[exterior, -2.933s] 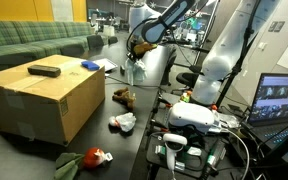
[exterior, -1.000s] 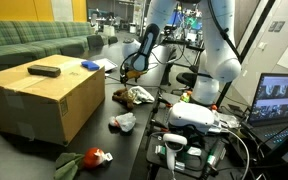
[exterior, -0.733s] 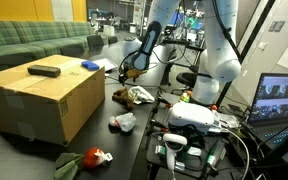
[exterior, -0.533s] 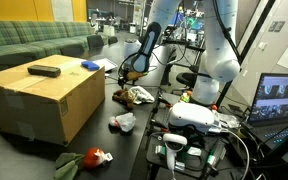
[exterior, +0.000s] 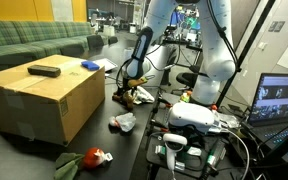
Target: Swap the things on the box with the things on the table
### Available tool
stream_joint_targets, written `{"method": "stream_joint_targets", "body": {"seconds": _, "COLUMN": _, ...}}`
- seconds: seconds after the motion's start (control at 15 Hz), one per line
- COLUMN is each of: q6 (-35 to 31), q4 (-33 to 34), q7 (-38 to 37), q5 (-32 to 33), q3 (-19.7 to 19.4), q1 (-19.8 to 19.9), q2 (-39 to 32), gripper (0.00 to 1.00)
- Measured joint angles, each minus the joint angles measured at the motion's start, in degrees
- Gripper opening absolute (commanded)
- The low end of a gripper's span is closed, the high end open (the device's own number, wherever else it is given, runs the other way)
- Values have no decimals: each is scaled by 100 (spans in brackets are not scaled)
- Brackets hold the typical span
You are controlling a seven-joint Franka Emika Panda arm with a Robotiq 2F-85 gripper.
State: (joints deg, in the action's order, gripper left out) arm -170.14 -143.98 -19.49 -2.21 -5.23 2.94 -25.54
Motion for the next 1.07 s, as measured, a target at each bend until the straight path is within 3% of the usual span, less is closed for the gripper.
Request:
{"method": "stream_joint_targets", "body": {"seconds": 0.4, "q6": -266, "q4": 215, "q7": 512, "q5": -18, "q3": -320, "q1": -169, "q2": -568, "gripper": 100}}
{"method": "stream_joint_targets", "body": {"seconds": 0.47, "q6": -336, "q4": 255, "q7": 599, "q5": -17, "q3": -372, "q1": -200, "q2": -652, "gripper": 91}}
{"method": "stream_joint_targets", "body": {"seconds": 0.53, "q6": -403, "q4": 295, "q7": 692, "q5": -17, "q3": -385, "q1": -207, "q2": -732, "gripper": 73}}
{"method": "stream_joint_targets", "body": {"seconds": 1.07, "q6": -533, "q4": 464, "q7": 1063, "q5": -17, "q3": -330, "q1": -253, "q2": -981, "gripper": 12}}
